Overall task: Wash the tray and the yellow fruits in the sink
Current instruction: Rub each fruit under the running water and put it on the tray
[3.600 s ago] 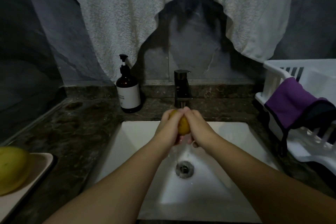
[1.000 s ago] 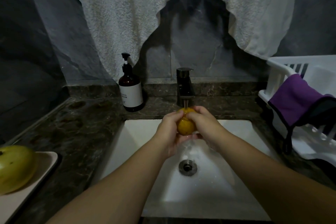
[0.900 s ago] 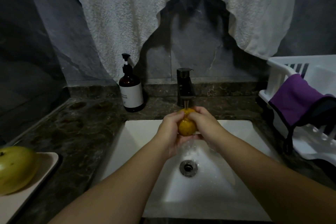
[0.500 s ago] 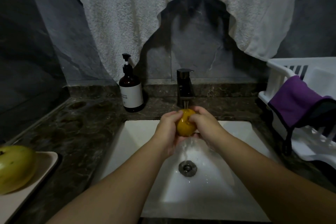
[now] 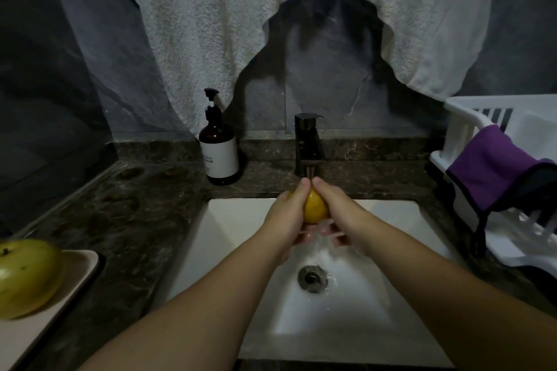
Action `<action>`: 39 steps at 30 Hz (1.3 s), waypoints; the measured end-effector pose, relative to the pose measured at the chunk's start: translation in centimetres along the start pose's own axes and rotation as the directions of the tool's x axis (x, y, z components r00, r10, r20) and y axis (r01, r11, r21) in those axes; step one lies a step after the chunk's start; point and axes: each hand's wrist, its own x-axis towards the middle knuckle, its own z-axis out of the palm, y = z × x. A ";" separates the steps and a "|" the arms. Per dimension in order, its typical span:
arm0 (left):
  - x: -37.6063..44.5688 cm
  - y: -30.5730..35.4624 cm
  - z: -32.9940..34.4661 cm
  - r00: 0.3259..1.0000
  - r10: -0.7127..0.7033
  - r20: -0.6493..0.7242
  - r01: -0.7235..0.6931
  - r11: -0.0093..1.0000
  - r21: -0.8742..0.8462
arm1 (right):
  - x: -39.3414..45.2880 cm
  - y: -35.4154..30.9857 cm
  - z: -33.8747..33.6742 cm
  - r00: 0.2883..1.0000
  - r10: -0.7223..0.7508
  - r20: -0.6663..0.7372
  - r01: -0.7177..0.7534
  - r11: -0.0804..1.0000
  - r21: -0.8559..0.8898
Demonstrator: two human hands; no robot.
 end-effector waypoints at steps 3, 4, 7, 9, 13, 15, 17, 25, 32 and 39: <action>0.1 0.2 -0.2 0.998 0.057 -0.031 -0.056 0.998 0.039 | 0.1 0.3 0.0 1.000 -0.014 -0.019 0.013 0.998 -0.067; 0.0 0.3 -0.2 0.998 0.056 -0.024 -0.055 0.998 0.033 | 0.1 0.3 0.0 1.000 -0.016 -0.018 0.015 1.000 -0.025; -0.1 0.3 -0.2 1.000 -0.002 -0.002 0.002 0.998 0.070 | 0.1 0.4 0.3 0.999 -0.031 -0.018 0.032 0.998 0.046; -0.2 0.2 -0.1 0.998 -0.058 0.010 0.056 0.995 0.085 | 0.0 0.5 0.3 0.999 -0.043 -0.010 0.043 0.998 0.045; 0.1 0.2 -0.2 0.999 -0.044 -0.006 0.044 0.999 -0.016 | 0.0 0.4 -0.1 0.996 -0.078 0.031 0.074 0.990 0.118; 0.4 0.1 -0.4 0.999 0.033 -0.010 -0.033 0.993 -0.113 | -0.2 -0.1 0.1 0.993 -0.119 0.005 0.119 0.991 0.054; 0.5 0.1 -0.5 0.998 0.067 -0.001 -0.066 0.982 -0.178 | -0.2 -0.3 0.4 0.983 -0.183 -0.028 0.182 0.983 -0.008; 0.4 0.2 -0.4 0.984 -0.159 0.083 0.172 0.967 -0.189 | 0.1 0.0 -0.1 0.986 -0.161 0.051 0.139 0.947 0.289; 0.9 -0.2 -0.3 0.996 0.085 -0.023 -0.085 0.996 0.039 | -0.1 0.0 0.7 0.987 -0.159 -0.006 0.158 0.982 -0.102; 0.9 -0.4 0.1 0.992 0.124 0.007 -0.124 0.989 0.086 | -0.3 -0.2 1.2 1.000 -0.022 -0.022 0.024 0.994 0.108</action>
